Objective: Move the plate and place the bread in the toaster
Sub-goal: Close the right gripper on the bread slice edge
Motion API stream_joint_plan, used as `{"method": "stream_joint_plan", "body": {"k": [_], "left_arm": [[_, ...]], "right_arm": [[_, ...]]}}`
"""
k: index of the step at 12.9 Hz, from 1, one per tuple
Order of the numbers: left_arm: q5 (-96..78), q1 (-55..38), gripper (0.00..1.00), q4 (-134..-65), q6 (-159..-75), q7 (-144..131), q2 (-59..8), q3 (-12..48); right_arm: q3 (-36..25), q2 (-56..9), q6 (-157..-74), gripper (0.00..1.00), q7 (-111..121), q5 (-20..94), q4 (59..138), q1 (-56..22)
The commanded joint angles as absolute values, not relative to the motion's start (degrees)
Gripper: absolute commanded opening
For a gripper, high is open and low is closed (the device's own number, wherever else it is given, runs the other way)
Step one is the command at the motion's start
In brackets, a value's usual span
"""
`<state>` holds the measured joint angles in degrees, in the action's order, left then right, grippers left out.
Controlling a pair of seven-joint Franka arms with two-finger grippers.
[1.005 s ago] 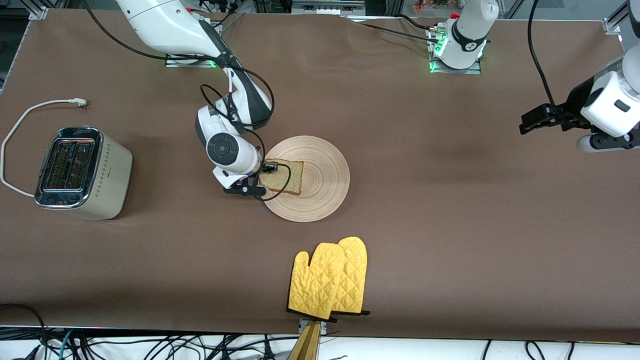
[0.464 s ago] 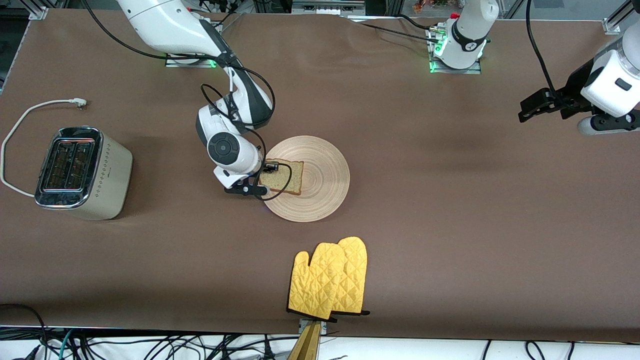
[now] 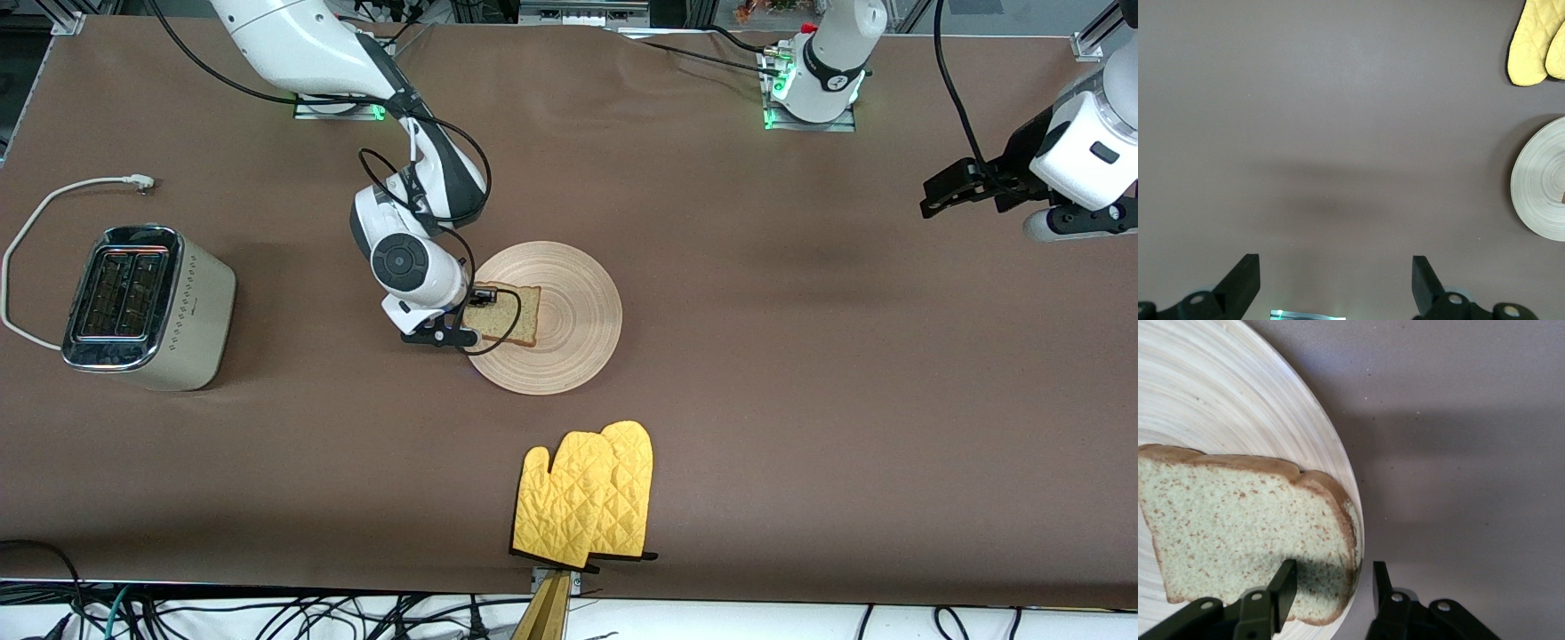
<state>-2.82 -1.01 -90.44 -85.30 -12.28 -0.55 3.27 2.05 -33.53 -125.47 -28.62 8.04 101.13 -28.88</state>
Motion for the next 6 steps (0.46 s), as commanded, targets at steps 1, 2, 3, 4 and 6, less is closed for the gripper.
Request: {"method": "stream_joint_plan", "body": {"k": [1,2,3,4,6], "left_arm": [[-2.11,-0.97,1.0,-91.85,-86.31,-11.69,0.7,3.34],[-2.11,-0.97,1.0,-92.02,-86.31,-11.69,0.7,3.34],[-2.2,-0.97,1.0,-92.46,-86.4,-11.6,0.7,3.34],[-2.28,-0.97,1.0,-92.9,-86.66,-11.6,0.7,3.34],[-2.37,-1.05,1.0,-92.99,-87.45,-11.6,0.79,3.34]], "right_arm": [[1.76,-33.05,-125.33,0.53,-28.92,7.56,100.9,-29.79],[1.76,-33.05,-125.33,0.45,-28.92,7.56,100.9,-29.79],[1.76,-33.05,-125.33,0.39,-28.83,7.47,100.9,-29.79],[1.76,-33.05,-125.33,0.39,-28.92,7.47,100.9,-29.79],[1.67,-33.05,-125.33,0.3,-28.83,7.38,100.9,-29.88]]}}
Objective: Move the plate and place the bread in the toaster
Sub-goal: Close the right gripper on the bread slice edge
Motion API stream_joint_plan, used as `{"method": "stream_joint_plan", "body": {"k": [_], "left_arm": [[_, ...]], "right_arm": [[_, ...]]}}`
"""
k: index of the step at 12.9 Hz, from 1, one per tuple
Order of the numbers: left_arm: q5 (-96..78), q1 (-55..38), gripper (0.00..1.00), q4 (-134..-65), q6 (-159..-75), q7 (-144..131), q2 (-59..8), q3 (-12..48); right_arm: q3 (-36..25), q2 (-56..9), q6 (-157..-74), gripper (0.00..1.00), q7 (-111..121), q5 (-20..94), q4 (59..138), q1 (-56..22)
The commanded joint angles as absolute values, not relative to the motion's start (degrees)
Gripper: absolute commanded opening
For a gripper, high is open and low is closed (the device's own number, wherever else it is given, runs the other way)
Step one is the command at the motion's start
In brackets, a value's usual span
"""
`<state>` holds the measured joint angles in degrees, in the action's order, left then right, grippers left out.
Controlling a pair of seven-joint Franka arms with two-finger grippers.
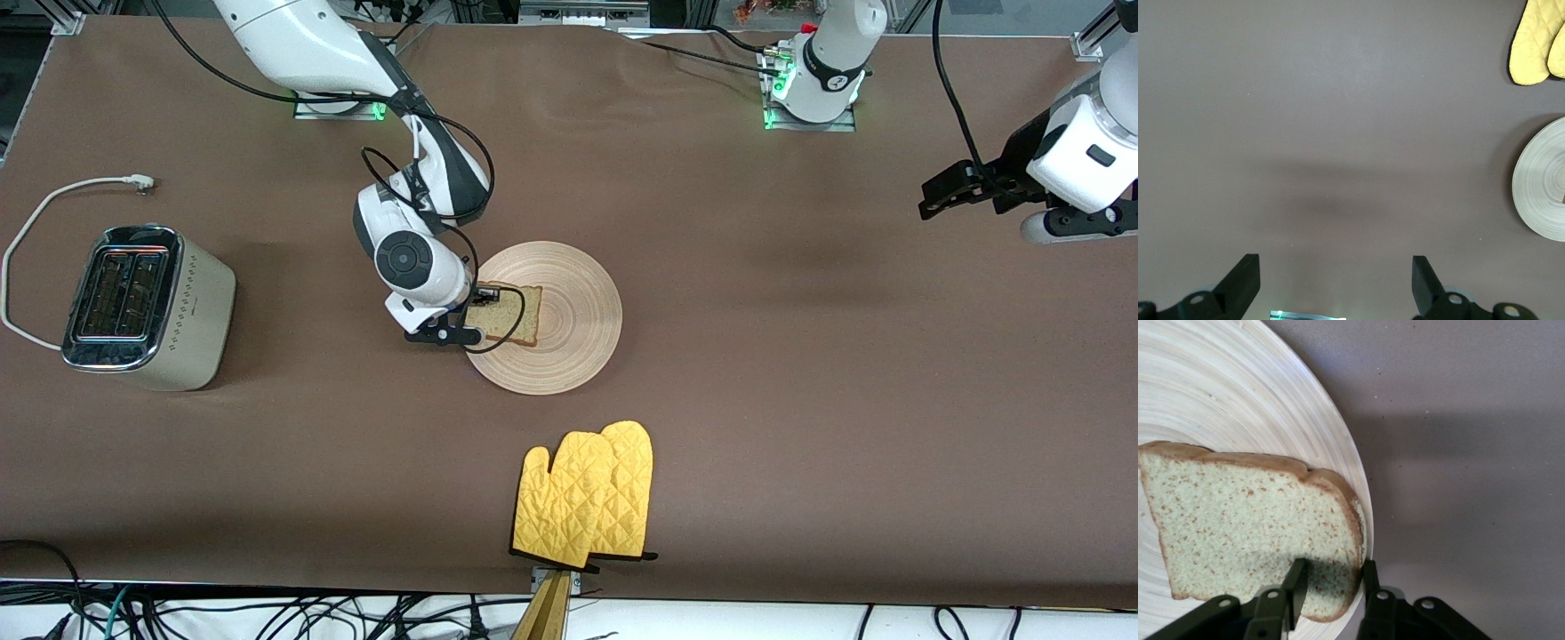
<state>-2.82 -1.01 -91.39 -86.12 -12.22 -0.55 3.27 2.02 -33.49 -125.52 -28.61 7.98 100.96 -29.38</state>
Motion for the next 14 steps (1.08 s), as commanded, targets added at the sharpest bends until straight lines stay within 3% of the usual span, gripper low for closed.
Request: {"method": "stream_joint_plan", "body": {"k": [1,4,10,14], "left_arm": [[-2.55,-1.14,1.0,-92.99,-87.54,-11.69,0.79,3.34],[-2.64,-1.14,1.0,-93.08,-87.63,-11.6,0.79,3.34],[-2.64,-0.97,1.0,-94.39,-87.8,-11.69,0.88,2.99],[-2.72,-1.14,1.0,-94.92,-89.03,-11.69,0.79,2.99]], "right_arm": [[1.76,-33.05,-125.33,0.22,-28.83,7.38,100.9,-29.88],[1.5,-32.96,-125.51,0.0,-29.0,2.31,100.9,-31.81],[1.23,-31.91,-124.46,0.0,-30.24,1.14,99.15,-31.82],[-1.75,-29.45,-113.33,0.0,-29.18,1.14,91.7,-31.47]]}}
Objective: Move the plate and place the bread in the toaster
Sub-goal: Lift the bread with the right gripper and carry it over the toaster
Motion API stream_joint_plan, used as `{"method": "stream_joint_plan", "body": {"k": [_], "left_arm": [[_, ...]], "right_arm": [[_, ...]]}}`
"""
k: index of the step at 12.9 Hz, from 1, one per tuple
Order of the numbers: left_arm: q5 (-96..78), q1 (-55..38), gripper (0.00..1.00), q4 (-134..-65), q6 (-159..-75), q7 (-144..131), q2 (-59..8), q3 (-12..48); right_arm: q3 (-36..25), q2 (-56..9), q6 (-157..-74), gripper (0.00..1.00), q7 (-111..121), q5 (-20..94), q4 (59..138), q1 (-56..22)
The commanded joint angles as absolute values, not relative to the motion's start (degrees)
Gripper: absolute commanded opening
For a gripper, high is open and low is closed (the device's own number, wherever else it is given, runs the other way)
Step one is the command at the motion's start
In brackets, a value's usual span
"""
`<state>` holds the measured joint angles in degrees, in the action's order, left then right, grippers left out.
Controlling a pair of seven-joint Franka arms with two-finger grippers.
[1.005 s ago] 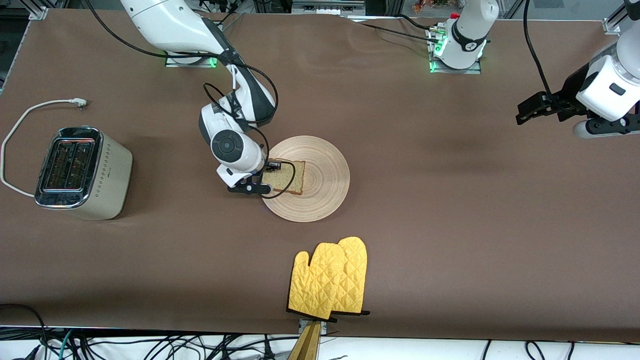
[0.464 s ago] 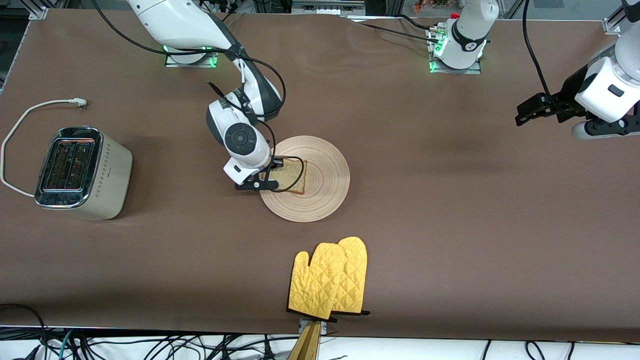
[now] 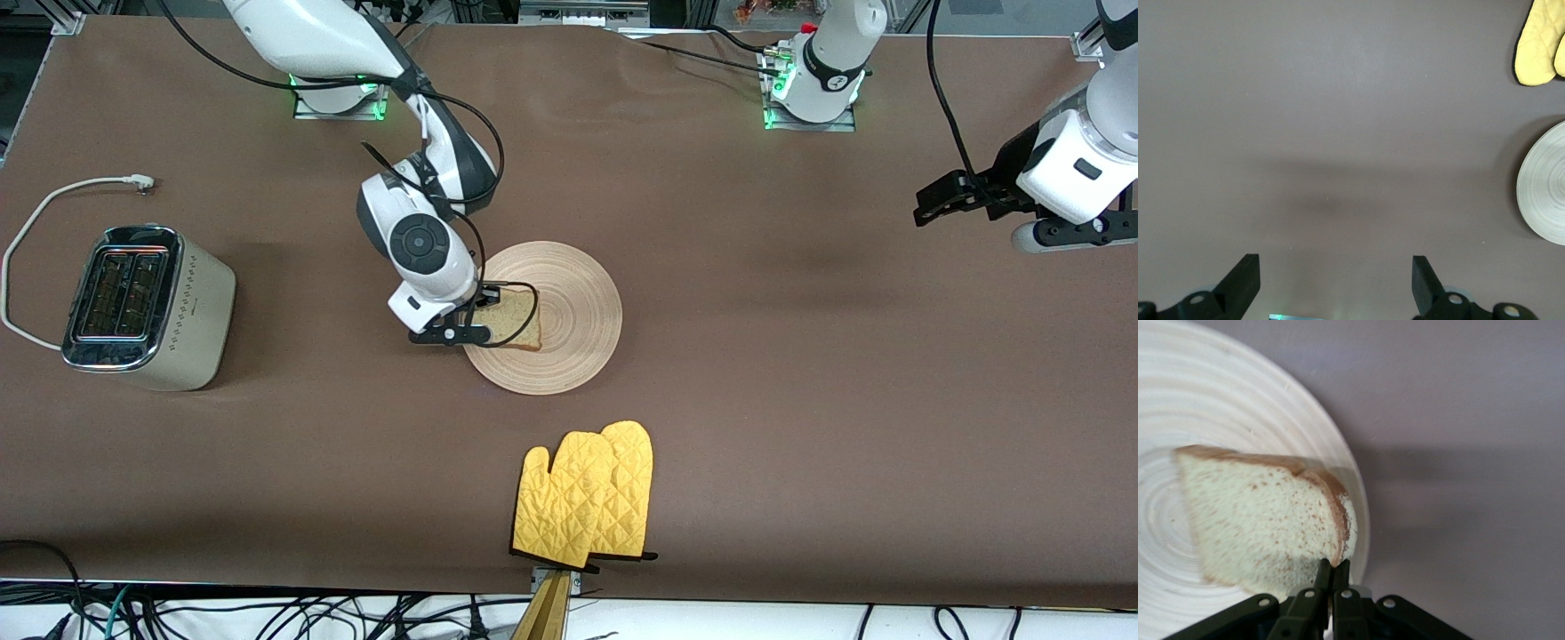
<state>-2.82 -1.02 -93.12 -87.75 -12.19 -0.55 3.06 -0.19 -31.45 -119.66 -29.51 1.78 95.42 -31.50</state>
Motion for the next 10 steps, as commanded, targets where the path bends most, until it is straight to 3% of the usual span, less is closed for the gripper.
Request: {"method": "stream_joint_plan", "body": {"k": [1,5,8,10], "left_arm": [[-2.81,-1.14,1.0,-95.01,-89.03,-11.69,0.79,2.99],[-2.9,-1.05,1.0,-95.1,-88.95,-11.69,0.79,2.99],[-2.9,-1.05,1.0,-95.1,-89.03,-11.69,0.7,2.99],[-2.9,-0.97,1.0,-95.18,-89.38,-11.69,0.53,2.99]], "right_arm": [[-2.98,-29.27,-108.77,0.0,-27.7,1.14,88.36,-31.38],[-10.35,-27.6,-89.09,0.0,-23.21,1.41,76.75,-31.29],[-19.83,-27.51,-75.19,0.0,-11.39,1.32,68.93,-30.59],[-28.17,-27.51,-71.2,0.0,-1.11,1.06,67.59,-30.76]]}}
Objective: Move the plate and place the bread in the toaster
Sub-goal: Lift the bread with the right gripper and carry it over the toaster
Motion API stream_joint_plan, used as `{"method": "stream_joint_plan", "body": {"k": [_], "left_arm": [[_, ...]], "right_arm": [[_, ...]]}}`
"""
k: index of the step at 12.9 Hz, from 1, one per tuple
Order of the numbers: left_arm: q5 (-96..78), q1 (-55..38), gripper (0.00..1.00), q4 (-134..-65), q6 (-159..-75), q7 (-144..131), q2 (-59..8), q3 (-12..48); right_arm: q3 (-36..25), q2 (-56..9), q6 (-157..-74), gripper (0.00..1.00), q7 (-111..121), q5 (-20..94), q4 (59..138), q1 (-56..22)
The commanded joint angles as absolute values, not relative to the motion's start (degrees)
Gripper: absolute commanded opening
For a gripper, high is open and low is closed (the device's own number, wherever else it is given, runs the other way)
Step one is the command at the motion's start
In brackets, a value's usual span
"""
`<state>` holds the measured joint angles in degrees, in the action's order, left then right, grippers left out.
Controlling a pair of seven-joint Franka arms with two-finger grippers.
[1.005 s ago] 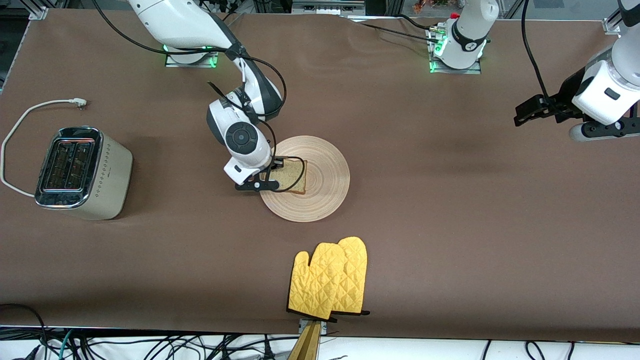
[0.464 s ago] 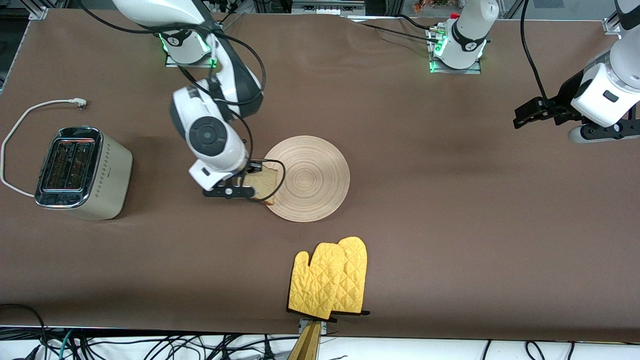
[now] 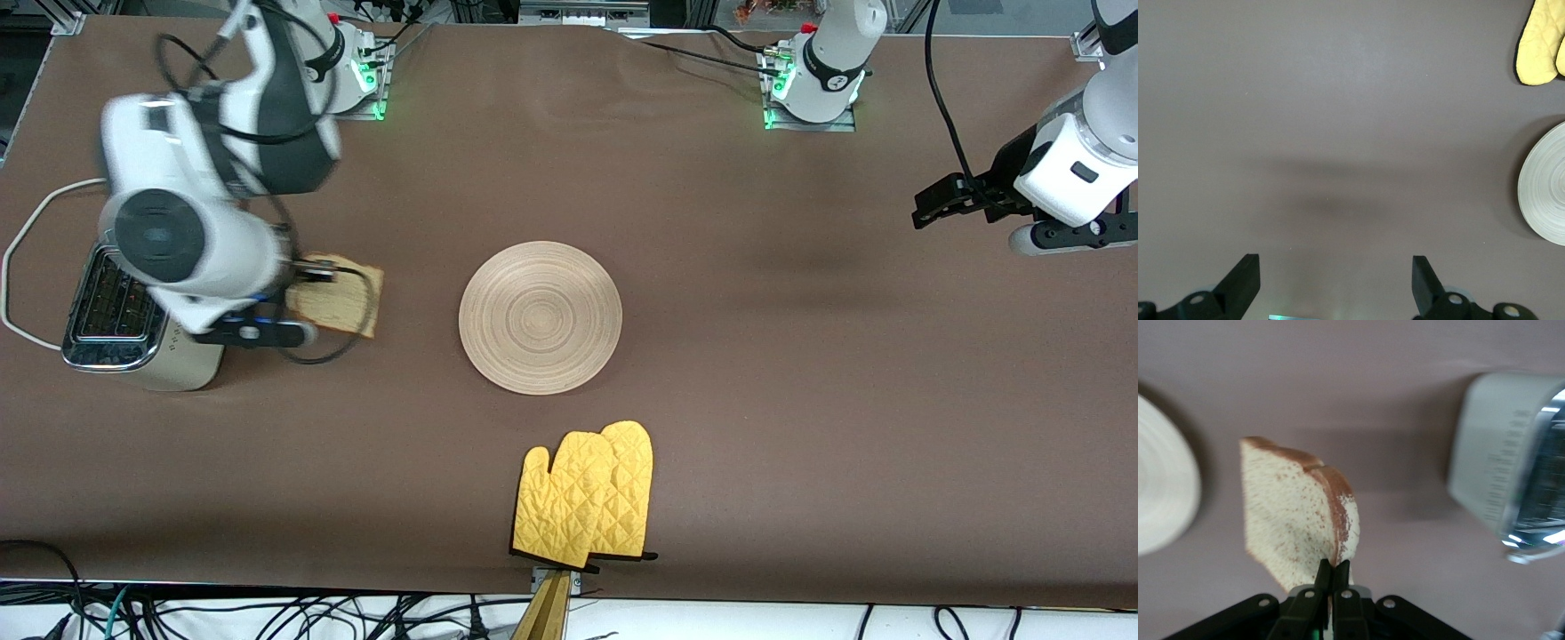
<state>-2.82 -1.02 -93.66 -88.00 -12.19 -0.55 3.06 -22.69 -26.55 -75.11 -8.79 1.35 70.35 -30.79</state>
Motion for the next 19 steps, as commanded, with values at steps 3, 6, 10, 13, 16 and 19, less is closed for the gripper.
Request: {"method": "stream_joint_plan", "body": {"k": [3,6,10,13,16,19], "left_arm": [[-2.9,-0.97,1.0,-95.19,-89.74,-11.69,0.53,2.99],[-2.9,-0.97,1.0,-95.1,-89.74,-11.6,0.53,2.81],[-2.9,-0.97,1.0,-95.18,-89.74,-11.6,0.44,2.81],[-2.9,-0.97,1.0,-95.19,-89.74,-11.6,0.44,2.81],[-2.9,-0.97,1.0,-95.19,-89.65,-11.6,0.44,2.81],[-2.9,-0.97,1.0,-95.19,-89.65,-11.6,0.35,2.81]], "right_arm": [[-35.49,-27.51,-70.93,0.0,11.83,-5.78,67.5,-30.67],[-39.54,-27.86,-71.36,0.0,14.77,-10.0,67.59,-30.41],[-39.9,-29.88,-74.61,0.0,14.68,-15.2,69.07,-28.22],[-39.81,-30.15,-79.96,0.0,14.68,-16.35,72.5,-26.29],[-39.82,-32.25,-81.56,0.0,14.59,-16.26,72.69,-25.14],[-39.73,-33.39,-82.62,0.0,14.15,-16.17,72.77,-24.87]]}}
